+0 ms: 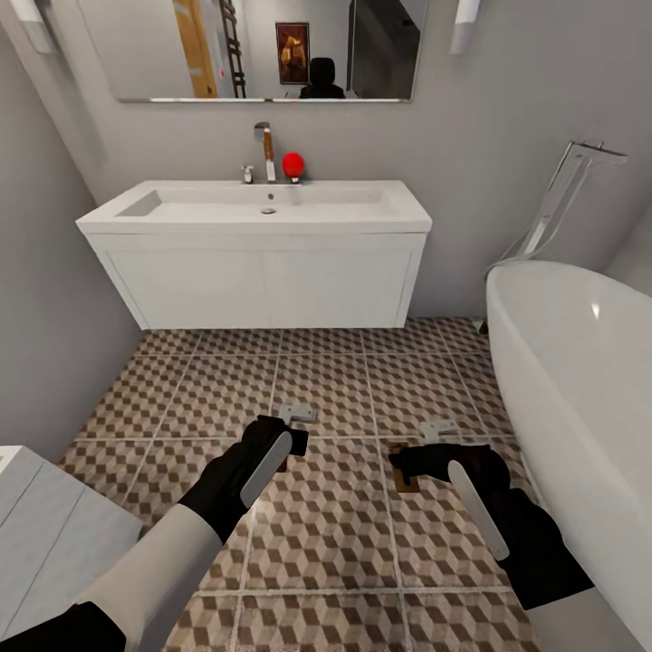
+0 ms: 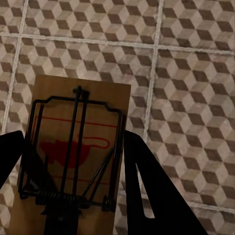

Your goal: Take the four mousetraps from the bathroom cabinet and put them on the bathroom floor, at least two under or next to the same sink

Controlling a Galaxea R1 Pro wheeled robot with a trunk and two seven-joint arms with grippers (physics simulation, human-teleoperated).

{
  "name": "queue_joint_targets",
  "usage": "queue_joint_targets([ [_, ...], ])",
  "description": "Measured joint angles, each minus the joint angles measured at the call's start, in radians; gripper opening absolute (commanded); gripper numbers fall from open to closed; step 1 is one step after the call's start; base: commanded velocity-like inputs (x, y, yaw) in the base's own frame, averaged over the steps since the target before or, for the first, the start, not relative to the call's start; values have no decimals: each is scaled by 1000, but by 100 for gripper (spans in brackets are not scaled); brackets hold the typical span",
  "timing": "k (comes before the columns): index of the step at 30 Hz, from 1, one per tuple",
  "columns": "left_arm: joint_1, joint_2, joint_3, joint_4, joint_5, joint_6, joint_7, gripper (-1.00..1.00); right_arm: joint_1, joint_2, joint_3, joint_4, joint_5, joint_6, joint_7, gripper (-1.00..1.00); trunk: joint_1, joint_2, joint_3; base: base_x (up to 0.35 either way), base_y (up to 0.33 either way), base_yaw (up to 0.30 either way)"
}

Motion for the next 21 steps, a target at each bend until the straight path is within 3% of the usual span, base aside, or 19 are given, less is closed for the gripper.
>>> queue_joint_targets([
  [21,0,0,0,1,0,0,1,-100,0,0,0,0,0,-2,0,-100,81,-147,-101,0,0,18],
])
